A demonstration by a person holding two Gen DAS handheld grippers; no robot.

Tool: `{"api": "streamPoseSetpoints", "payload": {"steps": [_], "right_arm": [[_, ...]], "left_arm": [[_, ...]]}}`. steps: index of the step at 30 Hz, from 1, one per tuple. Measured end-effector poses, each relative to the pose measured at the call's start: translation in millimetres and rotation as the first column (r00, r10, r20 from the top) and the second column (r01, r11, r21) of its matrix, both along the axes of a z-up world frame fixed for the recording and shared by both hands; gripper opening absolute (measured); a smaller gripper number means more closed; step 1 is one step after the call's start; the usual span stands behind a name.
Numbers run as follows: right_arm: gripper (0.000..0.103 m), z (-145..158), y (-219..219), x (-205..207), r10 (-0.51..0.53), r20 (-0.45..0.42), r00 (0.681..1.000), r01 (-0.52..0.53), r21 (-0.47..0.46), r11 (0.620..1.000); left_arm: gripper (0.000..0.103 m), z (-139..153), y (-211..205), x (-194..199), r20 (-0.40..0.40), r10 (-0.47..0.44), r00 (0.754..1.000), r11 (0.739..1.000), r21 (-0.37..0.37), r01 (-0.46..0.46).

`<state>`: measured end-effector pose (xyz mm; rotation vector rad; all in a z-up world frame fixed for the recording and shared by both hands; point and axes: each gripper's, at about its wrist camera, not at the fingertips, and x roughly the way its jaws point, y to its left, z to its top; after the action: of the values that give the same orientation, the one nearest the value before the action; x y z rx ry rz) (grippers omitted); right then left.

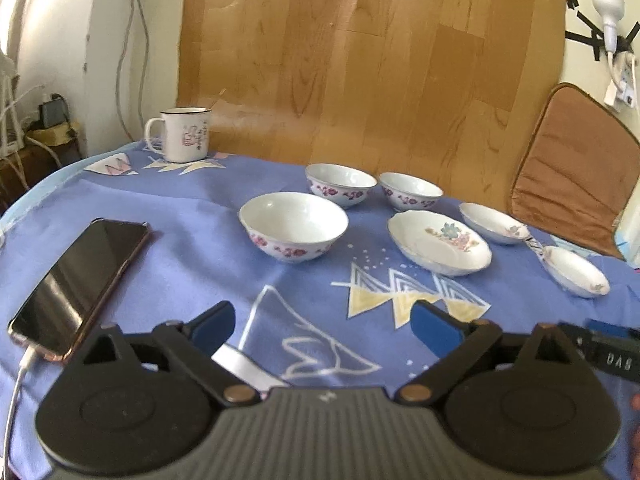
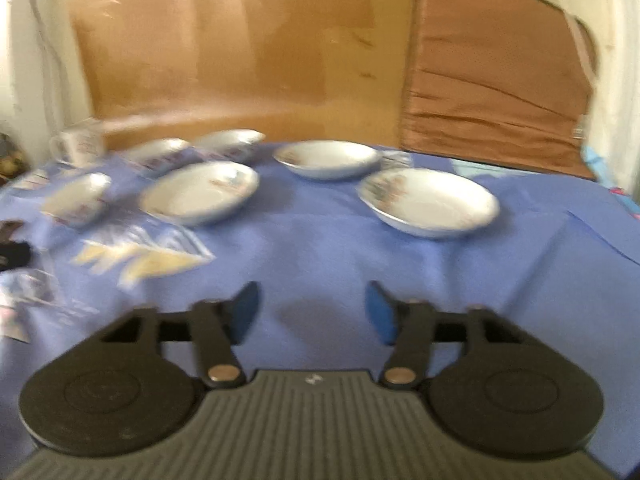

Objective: Organize plates and bowls
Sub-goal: 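Move the right gripper toward a white floral saucer on the cloth, then close the right gripper on the saucer rim and lift it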

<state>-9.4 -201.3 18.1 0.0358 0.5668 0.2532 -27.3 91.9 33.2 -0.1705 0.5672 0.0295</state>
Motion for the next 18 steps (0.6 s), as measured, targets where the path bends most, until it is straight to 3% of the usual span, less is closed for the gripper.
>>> {"api": "streamPoseSetpoints", "payload": {"steps": [3,6,9,18], "right_arm": [[0.028,18.8,5.9,10.1,0.041,0.027,0.999,-0.042,0.036,0.998],[0.023,31.2,11.0,30.1,0.068,0.033,0.997,-0.069,0.047,0.997],[0.022,36.8,15.5,56.4,0.081,0.006,0.997,-0.081,0.079,0.994],[0.025,27.1,26.6,121.5,0.128,-0.113,0.985,-0.113,0.134,0.985]], "left_arm": [[0.086,6.2,-0.4,11.9,-0.011,-0.043,0.999,0.998,-0.05,0.042],[0.078,12.4,-6.4,32.0,-0.019,-0.091,0.996,0.99,-0.106,0.088],[0.068,15.8,-17.6,63.0,-0.064,-0.114,0.991,0.985,-0.141,0.105],[0.068,-4.0,-40.6,132.0,-0.188,-0.048,0.981,0.988,-0.155,0.018]]}}
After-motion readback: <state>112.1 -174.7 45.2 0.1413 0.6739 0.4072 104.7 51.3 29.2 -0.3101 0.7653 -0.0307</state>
